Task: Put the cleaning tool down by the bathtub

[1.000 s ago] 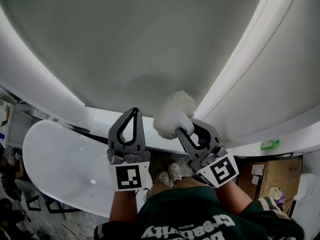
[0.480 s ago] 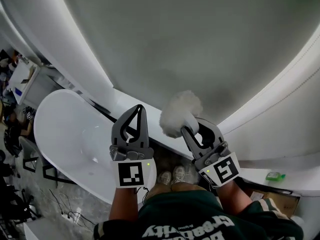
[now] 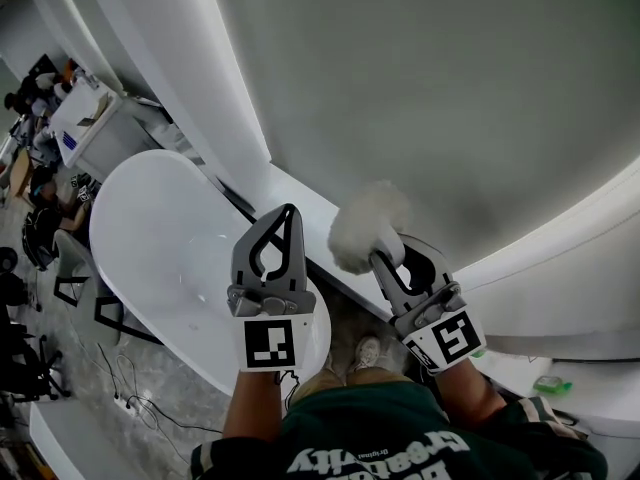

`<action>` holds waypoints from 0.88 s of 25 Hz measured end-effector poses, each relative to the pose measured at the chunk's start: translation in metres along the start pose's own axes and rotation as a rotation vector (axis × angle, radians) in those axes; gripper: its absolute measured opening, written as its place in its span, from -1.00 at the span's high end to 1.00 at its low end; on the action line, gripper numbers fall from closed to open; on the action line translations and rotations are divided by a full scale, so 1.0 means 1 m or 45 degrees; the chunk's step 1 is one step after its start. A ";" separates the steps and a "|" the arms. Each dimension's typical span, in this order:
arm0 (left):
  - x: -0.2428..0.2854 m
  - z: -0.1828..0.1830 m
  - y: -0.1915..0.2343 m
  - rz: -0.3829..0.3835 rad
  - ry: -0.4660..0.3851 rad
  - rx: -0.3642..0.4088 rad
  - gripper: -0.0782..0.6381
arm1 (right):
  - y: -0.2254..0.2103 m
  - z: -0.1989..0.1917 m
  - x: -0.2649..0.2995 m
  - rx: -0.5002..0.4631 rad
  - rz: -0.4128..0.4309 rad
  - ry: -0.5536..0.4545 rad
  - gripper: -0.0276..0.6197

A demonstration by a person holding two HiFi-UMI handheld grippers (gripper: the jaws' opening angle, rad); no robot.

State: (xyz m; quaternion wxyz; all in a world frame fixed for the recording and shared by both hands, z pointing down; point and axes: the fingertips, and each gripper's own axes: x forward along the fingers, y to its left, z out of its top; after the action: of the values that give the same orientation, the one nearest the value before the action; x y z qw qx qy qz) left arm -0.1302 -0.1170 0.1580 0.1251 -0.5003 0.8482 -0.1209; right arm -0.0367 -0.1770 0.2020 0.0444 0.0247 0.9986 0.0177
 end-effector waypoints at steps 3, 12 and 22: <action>-0.008 0.003 0.012 0.007 -0.023 -0.013 0.76 | 0.012 0.003 0.008 -0.022 0.003 -0.003 0.63; -0.025 -0.007 0.068 -0.018 -0.092 -0.026 0.76 | 0.055 -0.001 0.052 -0.066 -0.034 0.041 0.63; -0.011 -0.033 0.069 -0.046 -0.112 -0.062 0.76 | 0.046 -0.042 0.062 -0.094 -0.082 0.127 0.63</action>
State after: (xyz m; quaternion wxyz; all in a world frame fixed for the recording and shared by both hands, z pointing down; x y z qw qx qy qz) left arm -0.1927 -0.0723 0.1672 0.1479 -0.5231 0.8355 -0.0801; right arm -0.1002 -0.1289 0.2396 -0.0038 -0.0102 0.9985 0.0543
